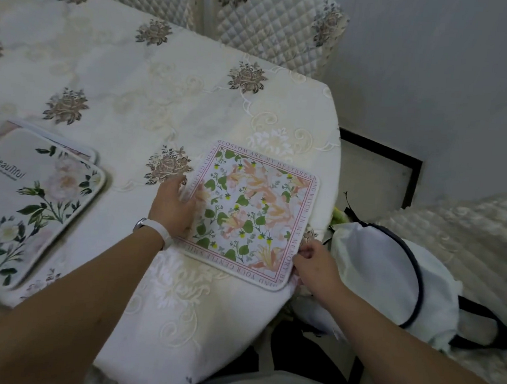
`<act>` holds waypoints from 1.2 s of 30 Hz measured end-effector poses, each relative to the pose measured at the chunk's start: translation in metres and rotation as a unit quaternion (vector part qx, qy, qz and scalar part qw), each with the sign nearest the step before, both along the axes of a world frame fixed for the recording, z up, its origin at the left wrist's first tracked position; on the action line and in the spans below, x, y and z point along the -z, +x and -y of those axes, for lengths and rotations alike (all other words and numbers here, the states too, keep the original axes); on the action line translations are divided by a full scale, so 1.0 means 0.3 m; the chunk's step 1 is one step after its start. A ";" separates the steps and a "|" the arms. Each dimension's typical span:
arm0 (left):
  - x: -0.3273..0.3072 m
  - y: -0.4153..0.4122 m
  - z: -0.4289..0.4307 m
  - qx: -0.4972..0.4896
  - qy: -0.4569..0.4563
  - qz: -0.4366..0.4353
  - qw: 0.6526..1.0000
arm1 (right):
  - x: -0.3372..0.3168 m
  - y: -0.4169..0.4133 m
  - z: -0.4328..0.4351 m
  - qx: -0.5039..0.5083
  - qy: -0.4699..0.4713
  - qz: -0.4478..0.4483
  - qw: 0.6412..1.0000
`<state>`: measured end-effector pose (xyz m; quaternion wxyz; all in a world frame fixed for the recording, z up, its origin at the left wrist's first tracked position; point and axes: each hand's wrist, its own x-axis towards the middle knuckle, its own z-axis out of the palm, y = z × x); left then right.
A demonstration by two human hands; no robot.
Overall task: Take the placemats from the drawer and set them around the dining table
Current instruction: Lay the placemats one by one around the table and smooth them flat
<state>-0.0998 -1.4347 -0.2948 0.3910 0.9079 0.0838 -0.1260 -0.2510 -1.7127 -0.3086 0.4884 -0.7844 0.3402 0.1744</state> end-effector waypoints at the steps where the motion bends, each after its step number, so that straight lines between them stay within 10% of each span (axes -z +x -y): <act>1: 0.011 -0.003 0.005 0.027 0.019 0.011 0.999 | -0.009 0.012 0.016 -0.003 -0.020 0.001 1.000; 8: 0.096 -0.048 0.116 0.224 0.135 0.059 0.963 | -0.011 0.152 0.057 -0.112 -0.177 0.082 0.974; 15: 0.176 0.002 0.238 0.332 0.247 0.088 0.906 | 0.057 0.342 -0.021 -0.384 -0.327 0.153 0.850; 29: 0.176 0.323 0.303 0.426 0.279 0.131 0.851 | 0.140 0.540 -0.043 -0.419 -0.354 0.139 0.824; 36: 0.177 0.350 0.306 0.366 0.297 0.109 0.875 | 0.138 0.555 0.014 -0.375 -0.357 0.119 0.847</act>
